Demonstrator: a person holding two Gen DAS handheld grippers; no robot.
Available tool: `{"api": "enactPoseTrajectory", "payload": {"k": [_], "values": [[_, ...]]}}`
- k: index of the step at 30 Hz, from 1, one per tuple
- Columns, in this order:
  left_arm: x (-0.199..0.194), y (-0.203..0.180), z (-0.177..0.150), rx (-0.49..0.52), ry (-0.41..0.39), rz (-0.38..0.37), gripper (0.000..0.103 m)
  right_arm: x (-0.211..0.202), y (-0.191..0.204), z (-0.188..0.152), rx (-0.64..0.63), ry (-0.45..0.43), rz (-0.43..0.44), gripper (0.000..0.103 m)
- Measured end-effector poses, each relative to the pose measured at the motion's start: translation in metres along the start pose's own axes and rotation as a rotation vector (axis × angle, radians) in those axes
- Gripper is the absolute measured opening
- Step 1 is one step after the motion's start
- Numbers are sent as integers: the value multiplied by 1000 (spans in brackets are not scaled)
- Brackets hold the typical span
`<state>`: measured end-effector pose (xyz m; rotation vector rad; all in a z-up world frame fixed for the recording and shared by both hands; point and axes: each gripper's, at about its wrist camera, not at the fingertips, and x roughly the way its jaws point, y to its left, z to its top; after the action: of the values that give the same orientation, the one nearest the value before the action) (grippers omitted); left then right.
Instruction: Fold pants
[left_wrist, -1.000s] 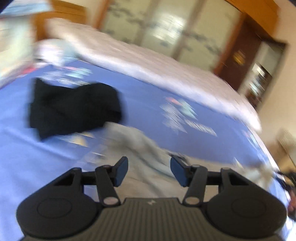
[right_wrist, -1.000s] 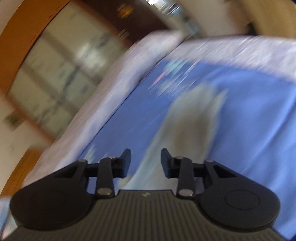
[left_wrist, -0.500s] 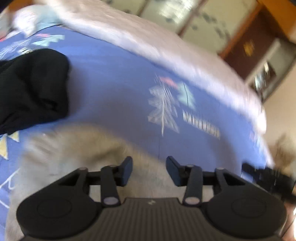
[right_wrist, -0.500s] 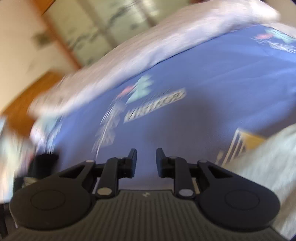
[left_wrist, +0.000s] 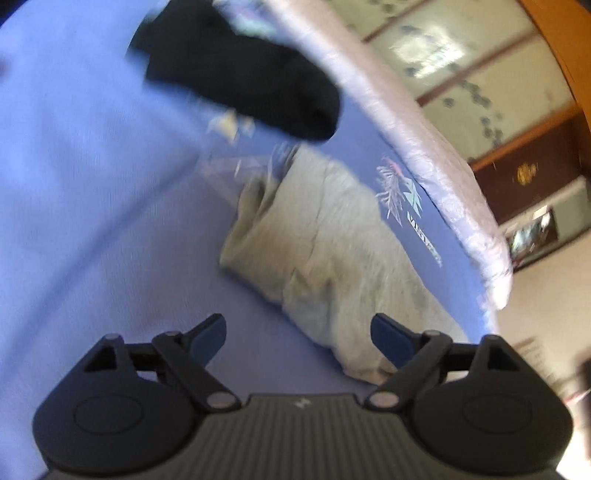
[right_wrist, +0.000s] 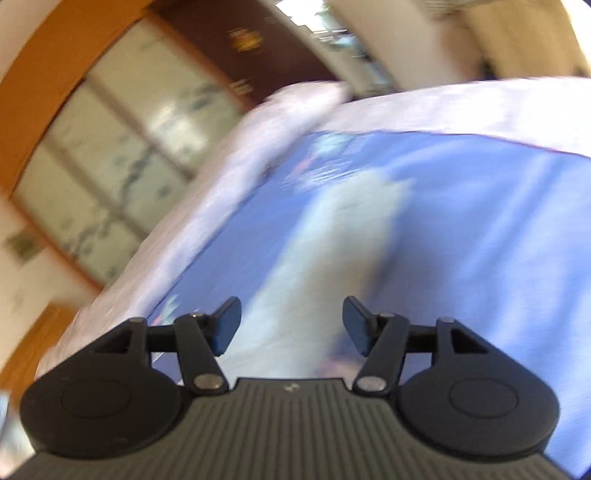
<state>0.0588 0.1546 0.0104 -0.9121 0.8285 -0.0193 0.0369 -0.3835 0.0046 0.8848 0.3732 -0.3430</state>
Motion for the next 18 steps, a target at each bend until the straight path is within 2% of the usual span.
{"api": "enactPoseTrajectory", "payload": {"k": [3, 7, 9, 11, 13, 14, 15, 16, 18], "values": [[32, 14, 1, -137, 29, -95, 88, 23, -15, 4, 53, 37, -43, 64], [64, 8, 11, -186, 24, -143, 88, 60, -13, 11, 44, 62, -71, 64], [76, 2, 12, -186, 30, -131, 85, 77, -11, 19, 54, 59, -57, 64], [87, -4, 16, -166, 29, -119, 73, 98, -2, 26, 30, 64, -55, 64], [99, -7, 19, -181, 24, -72, 49, 107, 3, 34, -13, 68, -75, 64], [99, -7, 19, -188, 13, -57, 43, 118, 11, 35, -39, 64, -87, 64], [100, -6, 20, -189, 5, -39, 26, 115, 8, 38, -67, 62, -102, 64], [102, -4, 22, -186, 7, -10, 15, 118, 11, 37, -104, 55, -124, 61], [103, 2, 23, -210, 12, -16, 13, 121, 13, 37, -179, 53, -203, 34]]}}
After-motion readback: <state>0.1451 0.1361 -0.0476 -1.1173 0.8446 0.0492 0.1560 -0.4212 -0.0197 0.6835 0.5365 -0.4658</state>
